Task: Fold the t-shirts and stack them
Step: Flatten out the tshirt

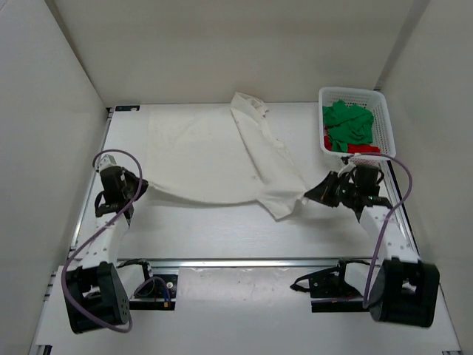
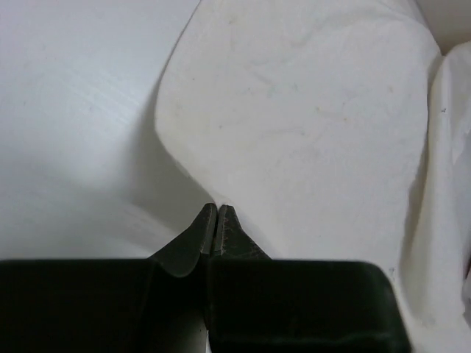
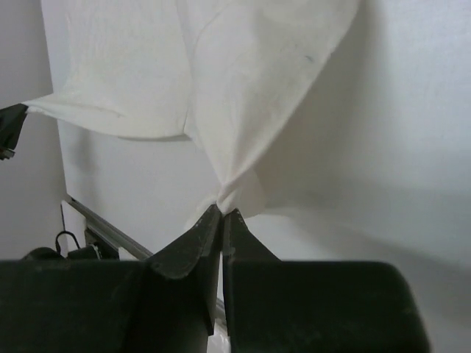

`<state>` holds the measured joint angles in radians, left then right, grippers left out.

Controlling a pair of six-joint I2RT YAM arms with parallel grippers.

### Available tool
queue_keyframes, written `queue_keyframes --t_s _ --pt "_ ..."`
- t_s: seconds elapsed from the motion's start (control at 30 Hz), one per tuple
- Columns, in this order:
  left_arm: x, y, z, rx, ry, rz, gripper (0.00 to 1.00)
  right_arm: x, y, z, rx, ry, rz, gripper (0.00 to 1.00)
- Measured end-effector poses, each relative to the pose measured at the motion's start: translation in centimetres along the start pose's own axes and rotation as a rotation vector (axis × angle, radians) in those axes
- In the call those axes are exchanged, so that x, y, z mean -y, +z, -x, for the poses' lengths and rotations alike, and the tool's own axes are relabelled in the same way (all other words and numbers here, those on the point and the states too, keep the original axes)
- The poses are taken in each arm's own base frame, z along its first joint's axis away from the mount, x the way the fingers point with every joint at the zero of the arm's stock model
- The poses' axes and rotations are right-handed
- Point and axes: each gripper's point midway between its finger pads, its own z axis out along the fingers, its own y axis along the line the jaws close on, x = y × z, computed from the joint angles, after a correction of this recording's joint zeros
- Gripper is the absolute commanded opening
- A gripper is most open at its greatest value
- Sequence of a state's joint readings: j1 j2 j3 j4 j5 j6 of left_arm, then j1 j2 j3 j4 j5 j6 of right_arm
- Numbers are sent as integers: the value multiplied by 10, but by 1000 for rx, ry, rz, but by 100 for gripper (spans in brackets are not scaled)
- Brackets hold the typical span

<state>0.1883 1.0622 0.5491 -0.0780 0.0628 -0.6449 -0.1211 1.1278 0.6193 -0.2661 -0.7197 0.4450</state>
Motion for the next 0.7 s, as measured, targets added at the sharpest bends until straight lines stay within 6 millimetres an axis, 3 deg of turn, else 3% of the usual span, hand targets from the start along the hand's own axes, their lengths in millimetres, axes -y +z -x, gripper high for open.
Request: queue_keyframes --t_s 0.07,0.2,0.37,0.47,0.57,0.63,0.7 --pt "-8 -9 -12 -12 -7 9 0 1 -12 -22 8 -5 -14 0" --pt "-14 -21 -15 4 -17 5 0 -6 -26 -50 22 -46 -16 0" --pt "-9 -35 -11 30 -6 -21 0 -15 -36 -60 1 -65 -36 0" --pt "1 -39 -10 19 3 -54 0 -33 -47 -42 30 -115 -44 0" --pt "26 -44 -7 -14 28 -105 0 -74 -68 -7 94 -216 -13 1" --pt "61 -55 8 -14 69 -169 0 -117 -91 29 168 -307 2 0" --pt "118 -80 39 24 126 -274 0 -171 -121 70 289 -417 23 0"
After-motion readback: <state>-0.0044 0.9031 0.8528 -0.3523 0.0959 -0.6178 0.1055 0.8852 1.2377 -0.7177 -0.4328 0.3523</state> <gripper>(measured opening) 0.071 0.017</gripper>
